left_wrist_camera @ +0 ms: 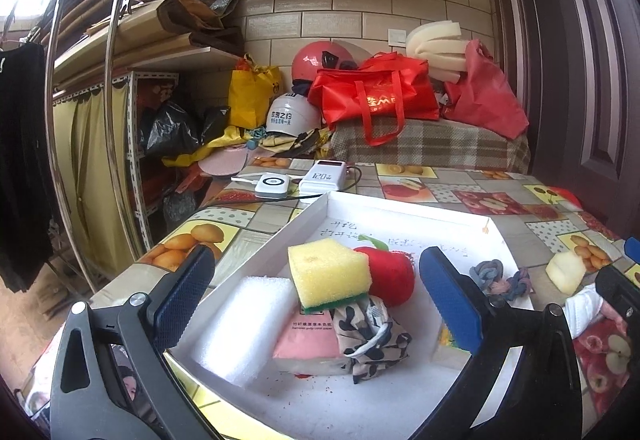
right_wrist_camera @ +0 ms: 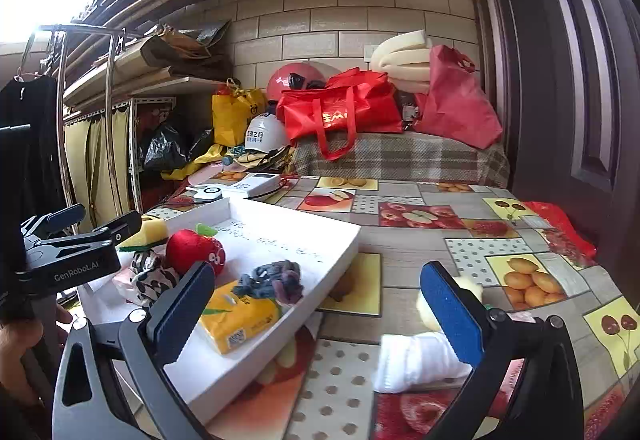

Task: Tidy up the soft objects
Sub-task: 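Grasp the white sock with the left gripper while the right gripper grasps the pink plush pig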

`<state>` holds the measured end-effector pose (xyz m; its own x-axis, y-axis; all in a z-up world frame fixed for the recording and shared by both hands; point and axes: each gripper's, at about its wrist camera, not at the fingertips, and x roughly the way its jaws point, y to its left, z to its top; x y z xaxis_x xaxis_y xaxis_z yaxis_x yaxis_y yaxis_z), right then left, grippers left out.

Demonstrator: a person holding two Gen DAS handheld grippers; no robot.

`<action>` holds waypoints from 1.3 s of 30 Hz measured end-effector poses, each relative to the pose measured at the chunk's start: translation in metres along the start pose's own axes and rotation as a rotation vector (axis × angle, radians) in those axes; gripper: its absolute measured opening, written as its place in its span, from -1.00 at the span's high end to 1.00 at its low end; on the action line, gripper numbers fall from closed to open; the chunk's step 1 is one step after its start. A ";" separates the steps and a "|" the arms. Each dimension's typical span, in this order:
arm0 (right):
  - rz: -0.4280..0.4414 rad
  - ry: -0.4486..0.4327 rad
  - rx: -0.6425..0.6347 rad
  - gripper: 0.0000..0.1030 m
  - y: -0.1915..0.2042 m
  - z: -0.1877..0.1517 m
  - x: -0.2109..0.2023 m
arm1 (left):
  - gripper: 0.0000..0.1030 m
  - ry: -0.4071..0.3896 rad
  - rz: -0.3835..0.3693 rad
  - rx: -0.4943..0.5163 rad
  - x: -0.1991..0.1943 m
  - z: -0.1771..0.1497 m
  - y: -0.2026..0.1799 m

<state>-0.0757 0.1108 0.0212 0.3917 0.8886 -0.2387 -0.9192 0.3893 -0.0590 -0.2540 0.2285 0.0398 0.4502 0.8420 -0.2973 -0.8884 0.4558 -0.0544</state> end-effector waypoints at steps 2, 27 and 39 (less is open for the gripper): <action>-0.029 0.005 0.061 -1.00 -0.028 -0.002 -0.008 | -1.00 0.001 -0.040 0.011 -0.005 -0.002 -0.007; 0.075 0.462 0.117 -0.02 -0.144 -0.035 0.033 | -0.65 0.387 -0.514 0.400 0.005 -0.036 -0.227; 0.092 0.293 0.368 0.14 -0.191 -0.035 -0.004 | -0.31 0.479 -0.521 0.541 0.044 -0.042 -0.277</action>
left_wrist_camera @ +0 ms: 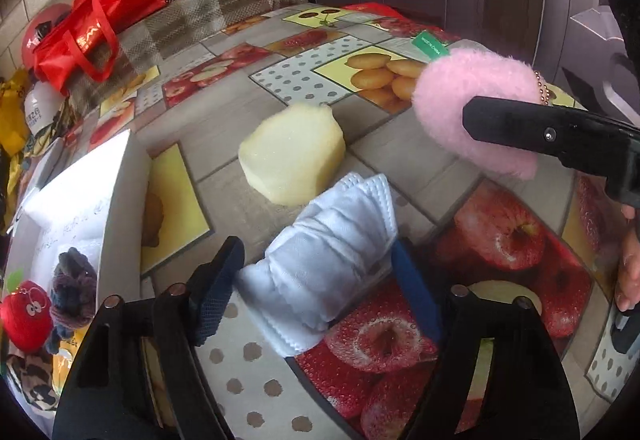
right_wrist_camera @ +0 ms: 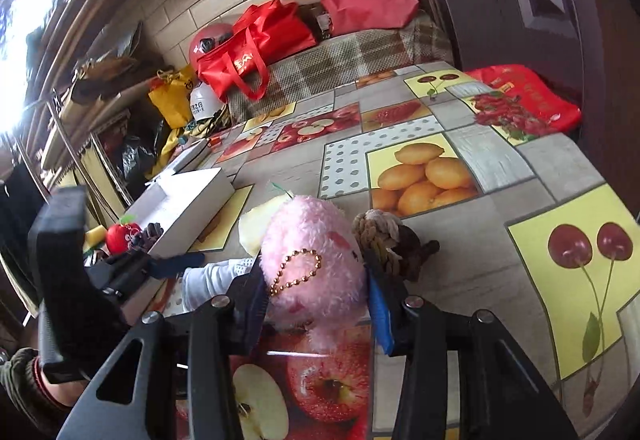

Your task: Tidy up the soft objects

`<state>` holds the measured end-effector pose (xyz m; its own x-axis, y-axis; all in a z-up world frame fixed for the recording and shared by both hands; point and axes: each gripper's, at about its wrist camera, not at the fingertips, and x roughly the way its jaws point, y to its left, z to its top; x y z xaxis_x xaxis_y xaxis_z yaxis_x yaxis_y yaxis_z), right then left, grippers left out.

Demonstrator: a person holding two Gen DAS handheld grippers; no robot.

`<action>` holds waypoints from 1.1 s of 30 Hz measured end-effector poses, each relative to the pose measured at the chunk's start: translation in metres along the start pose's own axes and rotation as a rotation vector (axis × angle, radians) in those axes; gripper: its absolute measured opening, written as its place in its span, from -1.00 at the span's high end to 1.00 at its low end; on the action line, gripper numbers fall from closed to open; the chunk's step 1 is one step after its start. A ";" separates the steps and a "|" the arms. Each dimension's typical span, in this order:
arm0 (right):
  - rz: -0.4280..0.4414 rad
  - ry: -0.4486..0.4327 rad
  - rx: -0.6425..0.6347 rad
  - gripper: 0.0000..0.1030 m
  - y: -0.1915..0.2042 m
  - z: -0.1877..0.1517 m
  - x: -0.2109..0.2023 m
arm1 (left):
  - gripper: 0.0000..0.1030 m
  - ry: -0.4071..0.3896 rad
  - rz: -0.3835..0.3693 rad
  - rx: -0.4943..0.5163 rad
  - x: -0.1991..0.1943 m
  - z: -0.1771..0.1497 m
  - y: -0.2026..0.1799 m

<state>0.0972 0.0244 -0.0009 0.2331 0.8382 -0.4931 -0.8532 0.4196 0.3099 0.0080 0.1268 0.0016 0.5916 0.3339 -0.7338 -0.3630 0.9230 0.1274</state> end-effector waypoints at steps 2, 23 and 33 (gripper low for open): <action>0.011 -0.004 0.018 0.14 -0.002 0.001 -0.001 | -0.08 -0.003 -0.006 -0.007 -0.001 -0.002 0.001; -0.135 -0.252 -0.117 0.14 0.026 -0.007 -0.043 | 0.13 -0.445 0.034 -0.071 -0.104 -0.043 0.003; -0.135 -0.217 -0.153 0.14 0.045 -0.011 -0.033 | 0.13 -0.469 0.037 -0.144 -0.113 -0.056 0.026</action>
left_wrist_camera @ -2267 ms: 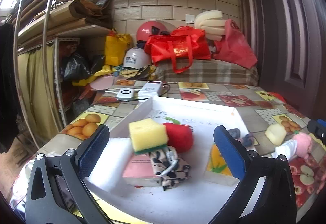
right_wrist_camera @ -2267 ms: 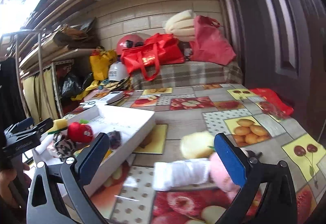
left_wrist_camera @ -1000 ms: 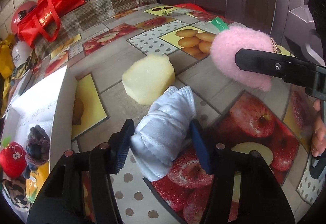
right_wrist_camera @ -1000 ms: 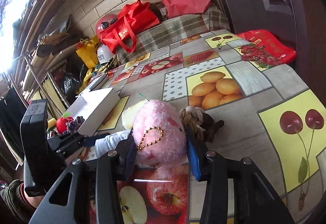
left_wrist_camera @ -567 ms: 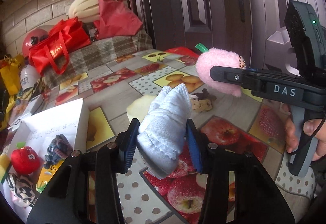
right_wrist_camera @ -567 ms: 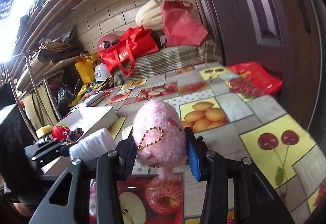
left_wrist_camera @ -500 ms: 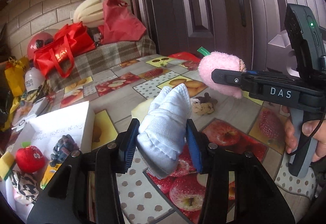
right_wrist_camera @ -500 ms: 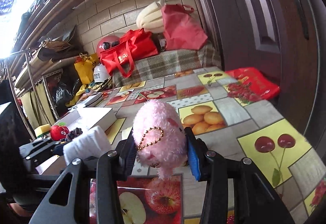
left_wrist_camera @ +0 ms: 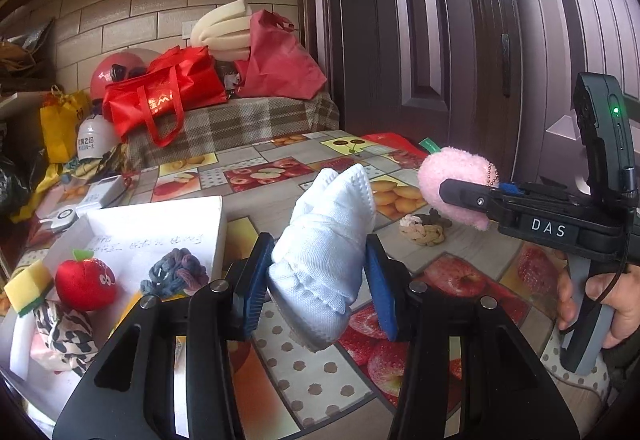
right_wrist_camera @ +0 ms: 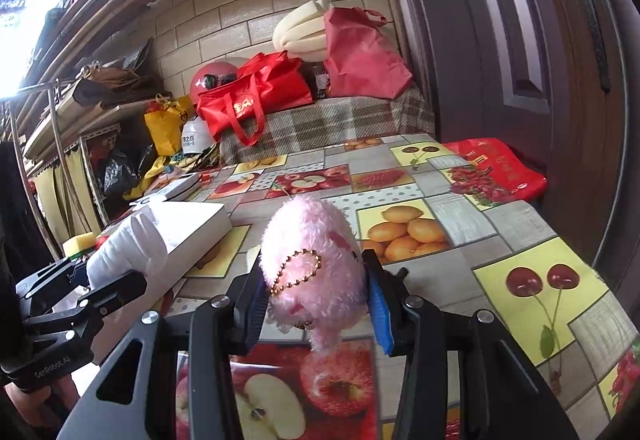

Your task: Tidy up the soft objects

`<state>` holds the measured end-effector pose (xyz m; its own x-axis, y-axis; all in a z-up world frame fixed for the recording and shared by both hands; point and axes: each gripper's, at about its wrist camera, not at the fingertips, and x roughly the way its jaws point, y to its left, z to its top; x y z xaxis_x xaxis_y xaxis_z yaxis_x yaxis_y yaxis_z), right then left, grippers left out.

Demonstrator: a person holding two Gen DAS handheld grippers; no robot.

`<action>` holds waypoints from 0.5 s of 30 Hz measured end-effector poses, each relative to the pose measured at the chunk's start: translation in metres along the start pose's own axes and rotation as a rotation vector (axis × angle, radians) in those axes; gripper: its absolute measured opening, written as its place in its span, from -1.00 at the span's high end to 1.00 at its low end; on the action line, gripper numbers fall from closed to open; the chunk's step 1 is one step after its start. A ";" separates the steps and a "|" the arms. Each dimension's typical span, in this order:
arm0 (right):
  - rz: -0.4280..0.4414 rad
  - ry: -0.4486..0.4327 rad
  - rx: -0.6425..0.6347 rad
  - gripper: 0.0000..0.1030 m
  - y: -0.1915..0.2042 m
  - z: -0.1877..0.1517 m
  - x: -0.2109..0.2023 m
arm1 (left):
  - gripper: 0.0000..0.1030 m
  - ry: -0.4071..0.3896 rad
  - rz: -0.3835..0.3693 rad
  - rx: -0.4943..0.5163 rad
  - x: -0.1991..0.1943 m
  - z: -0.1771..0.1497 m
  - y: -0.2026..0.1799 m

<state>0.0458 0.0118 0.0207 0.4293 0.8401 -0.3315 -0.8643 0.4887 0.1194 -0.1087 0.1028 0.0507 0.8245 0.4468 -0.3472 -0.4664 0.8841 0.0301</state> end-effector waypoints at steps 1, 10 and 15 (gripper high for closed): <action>0.006 0.002 -0.008 0.14 0.005 -0.001 0.000 | 0.13 -0.003 0.004 0.000 -0.002 -0.001 0.002; 0.068 0.030 -0.088 0.14 0.052 -0.007 0.007 | 0.12 -0.023 0.046 -0.013 -0.021 -0.010 0.027; 0.088 0.050 -0.115 0.14 0.068 -0.009 0.012 | 0.12 -0.020 0.081 -0.033 -0.031 -0.015 0.049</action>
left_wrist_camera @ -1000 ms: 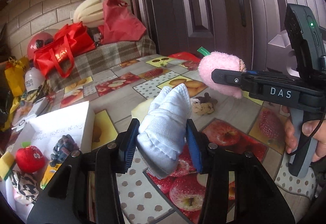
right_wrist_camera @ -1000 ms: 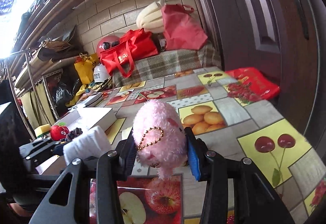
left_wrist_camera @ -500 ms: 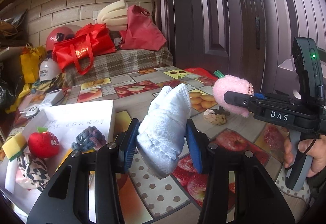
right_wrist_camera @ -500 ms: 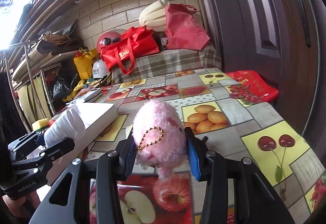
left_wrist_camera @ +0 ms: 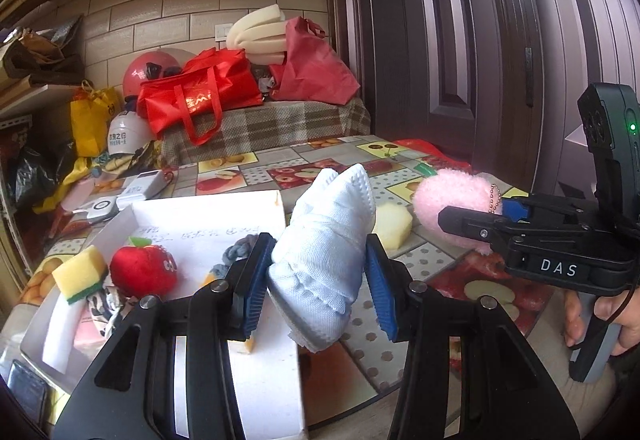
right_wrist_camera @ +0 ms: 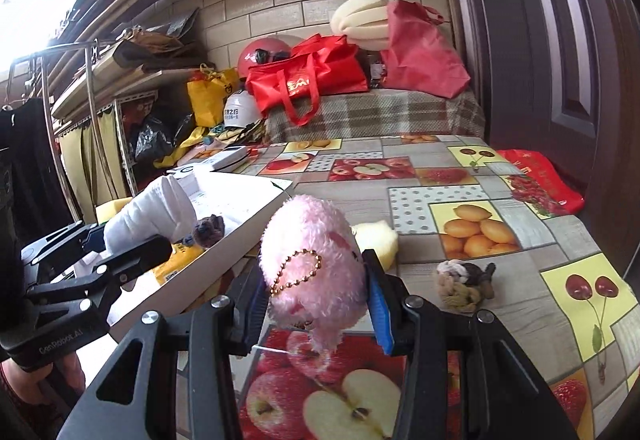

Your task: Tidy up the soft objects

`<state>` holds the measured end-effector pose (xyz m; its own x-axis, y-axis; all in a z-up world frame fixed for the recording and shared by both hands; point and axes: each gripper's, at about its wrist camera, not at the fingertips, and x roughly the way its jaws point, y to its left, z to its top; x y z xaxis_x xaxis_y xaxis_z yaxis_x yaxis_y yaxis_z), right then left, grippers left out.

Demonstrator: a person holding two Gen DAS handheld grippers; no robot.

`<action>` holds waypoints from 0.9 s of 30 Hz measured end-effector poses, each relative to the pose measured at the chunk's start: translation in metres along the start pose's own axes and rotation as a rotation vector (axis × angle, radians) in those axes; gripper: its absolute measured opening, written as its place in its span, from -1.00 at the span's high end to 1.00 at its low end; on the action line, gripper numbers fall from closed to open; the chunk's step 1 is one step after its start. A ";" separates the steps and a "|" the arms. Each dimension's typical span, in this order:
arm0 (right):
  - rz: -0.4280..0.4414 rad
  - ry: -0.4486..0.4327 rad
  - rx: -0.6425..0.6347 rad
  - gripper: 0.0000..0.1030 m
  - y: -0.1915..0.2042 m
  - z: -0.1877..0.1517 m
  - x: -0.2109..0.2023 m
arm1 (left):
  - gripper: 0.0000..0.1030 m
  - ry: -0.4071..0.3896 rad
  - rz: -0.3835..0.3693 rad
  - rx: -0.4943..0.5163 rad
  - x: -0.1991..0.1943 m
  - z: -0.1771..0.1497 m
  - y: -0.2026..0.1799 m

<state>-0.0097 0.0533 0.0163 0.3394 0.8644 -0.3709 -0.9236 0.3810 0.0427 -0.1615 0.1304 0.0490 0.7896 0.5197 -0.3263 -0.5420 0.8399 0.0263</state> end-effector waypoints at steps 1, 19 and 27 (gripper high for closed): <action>0.006 0.007 -0.006 0.14 0.004 0.000 0.002 | 0.12 0.001 0.009 -0.003 -0.001 -0.001 0.004; 0.204 0.050 -0.221 0.15 0.111 -0.006 0.028 | 0.12 0.026 0.207 -0.255 -0.020 -0.022 0.142; 0.317 0.160 -0.304 0.15 0.149 -0.009 0.055 | 0.12 0.025 0.211 -0.242 -0.019 -0.022 0.139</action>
<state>-0.1299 0.1548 -0.0062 0.0221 0.8520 -0.5231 -0.9958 -0.0279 -0.0875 -0.2581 0.2335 0.0386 0.6467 0.6720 -0.3608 -0.7482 0.6508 -0.1289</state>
